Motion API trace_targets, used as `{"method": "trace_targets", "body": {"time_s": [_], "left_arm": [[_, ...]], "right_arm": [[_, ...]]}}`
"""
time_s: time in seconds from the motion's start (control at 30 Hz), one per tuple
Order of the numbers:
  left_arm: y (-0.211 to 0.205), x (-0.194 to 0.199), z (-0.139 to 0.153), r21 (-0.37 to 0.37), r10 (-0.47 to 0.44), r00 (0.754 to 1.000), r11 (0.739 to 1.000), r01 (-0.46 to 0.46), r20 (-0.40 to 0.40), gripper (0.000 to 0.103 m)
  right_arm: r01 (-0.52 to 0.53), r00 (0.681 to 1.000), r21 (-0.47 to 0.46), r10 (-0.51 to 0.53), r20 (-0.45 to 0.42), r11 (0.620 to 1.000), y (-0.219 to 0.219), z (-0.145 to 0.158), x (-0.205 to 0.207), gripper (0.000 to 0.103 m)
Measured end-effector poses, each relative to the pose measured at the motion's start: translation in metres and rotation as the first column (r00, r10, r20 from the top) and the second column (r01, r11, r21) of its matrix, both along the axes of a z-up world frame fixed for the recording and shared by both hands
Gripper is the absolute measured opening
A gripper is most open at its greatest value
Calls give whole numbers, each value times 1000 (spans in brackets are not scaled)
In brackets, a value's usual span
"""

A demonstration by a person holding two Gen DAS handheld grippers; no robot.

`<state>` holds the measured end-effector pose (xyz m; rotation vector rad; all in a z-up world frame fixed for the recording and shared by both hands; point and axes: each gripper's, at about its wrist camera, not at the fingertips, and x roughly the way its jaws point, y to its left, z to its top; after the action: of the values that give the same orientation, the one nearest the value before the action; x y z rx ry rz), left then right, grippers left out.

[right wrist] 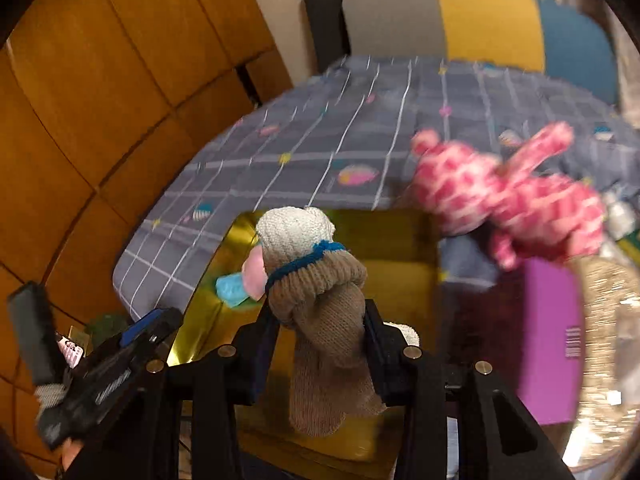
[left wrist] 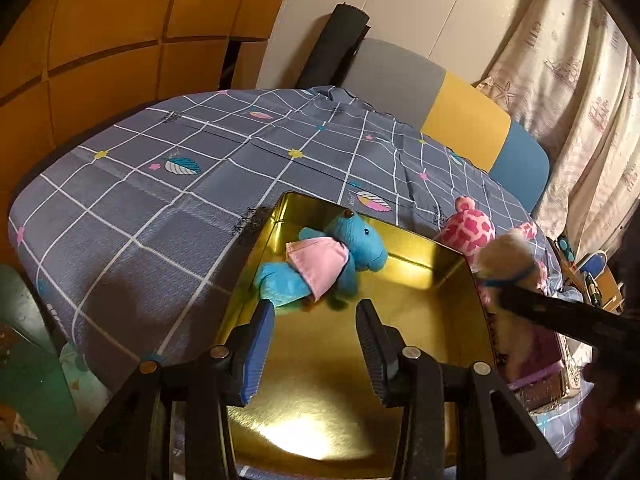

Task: Organize soft objects
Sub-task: 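Lower the glove bundle into the gold tray and open the right gripper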

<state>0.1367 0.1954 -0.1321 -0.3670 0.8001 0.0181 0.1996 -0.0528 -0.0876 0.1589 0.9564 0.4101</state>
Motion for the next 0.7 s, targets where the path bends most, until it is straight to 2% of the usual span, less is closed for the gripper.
{"method": "trace_targets", "body": {"time_s": [0.27,0.7], "left_arm": [[9,-9,-1,-24,12,1000,1000,-12,-10,43],[18,-20,3,-39,28,1000,999,-29,-9,43]], "right_arm": [[21,993,-31,-24,-112,999,33,-47,33,41],[164,956,-78,-178,-233,983,59,-101,104,46]]}}
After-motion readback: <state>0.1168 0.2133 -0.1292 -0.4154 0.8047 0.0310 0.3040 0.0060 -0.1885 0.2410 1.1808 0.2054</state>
